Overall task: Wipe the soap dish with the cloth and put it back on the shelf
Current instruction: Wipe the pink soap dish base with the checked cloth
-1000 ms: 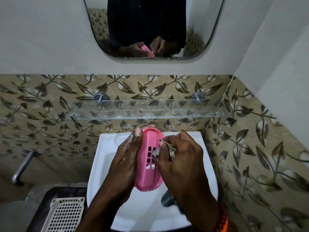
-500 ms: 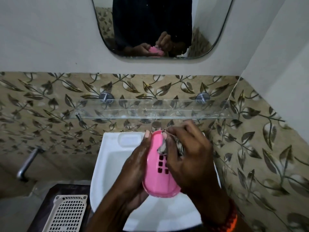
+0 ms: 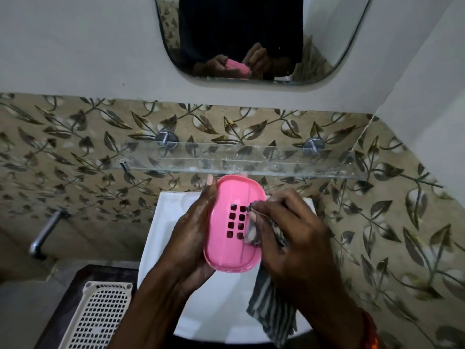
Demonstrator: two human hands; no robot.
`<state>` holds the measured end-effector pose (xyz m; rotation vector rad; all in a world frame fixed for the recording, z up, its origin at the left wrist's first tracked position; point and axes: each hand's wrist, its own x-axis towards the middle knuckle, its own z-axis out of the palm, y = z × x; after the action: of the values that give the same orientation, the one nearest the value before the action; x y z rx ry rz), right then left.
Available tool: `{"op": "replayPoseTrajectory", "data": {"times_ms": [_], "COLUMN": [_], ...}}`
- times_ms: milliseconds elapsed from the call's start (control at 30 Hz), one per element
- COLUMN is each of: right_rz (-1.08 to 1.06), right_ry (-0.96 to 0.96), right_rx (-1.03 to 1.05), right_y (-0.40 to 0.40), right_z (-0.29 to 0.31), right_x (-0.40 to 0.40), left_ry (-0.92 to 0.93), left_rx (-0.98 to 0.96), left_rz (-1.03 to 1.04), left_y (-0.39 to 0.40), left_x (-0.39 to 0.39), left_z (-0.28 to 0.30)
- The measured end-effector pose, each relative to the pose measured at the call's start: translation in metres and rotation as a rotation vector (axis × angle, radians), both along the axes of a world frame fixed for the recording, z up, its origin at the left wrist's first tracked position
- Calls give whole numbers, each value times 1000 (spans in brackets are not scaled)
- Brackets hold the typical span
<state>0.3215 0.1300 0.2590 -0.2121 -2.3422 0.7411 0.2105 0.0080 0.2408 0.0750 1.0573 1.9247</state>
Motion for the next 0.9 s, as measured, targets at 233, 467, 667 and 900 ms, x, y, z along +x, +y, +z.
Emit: {"op": "replayPoseTrajectory", "data": {"times_ms": [233, 467, 667, 900], "right_rz": [88, 144, 68, 0], "right_ry": [-15, -7, 89, 61], "right_rx": [47, 85, 9, 32], "right_y": [1, -11, 10, 9], "right_z": [-10, -8, 3, -3], "right_x": [2, 2, -15, -12], "left_ry": [40, -128, -52, 18], "left_rx": [-3, 5, 25, 22], "left_rz": [-46, -1, -9, -41], "left_y": [-1, 6, 5, 5], "left_x": [-4, 1, 3, 2], "left_z": [2, -1, -5, -7]}}
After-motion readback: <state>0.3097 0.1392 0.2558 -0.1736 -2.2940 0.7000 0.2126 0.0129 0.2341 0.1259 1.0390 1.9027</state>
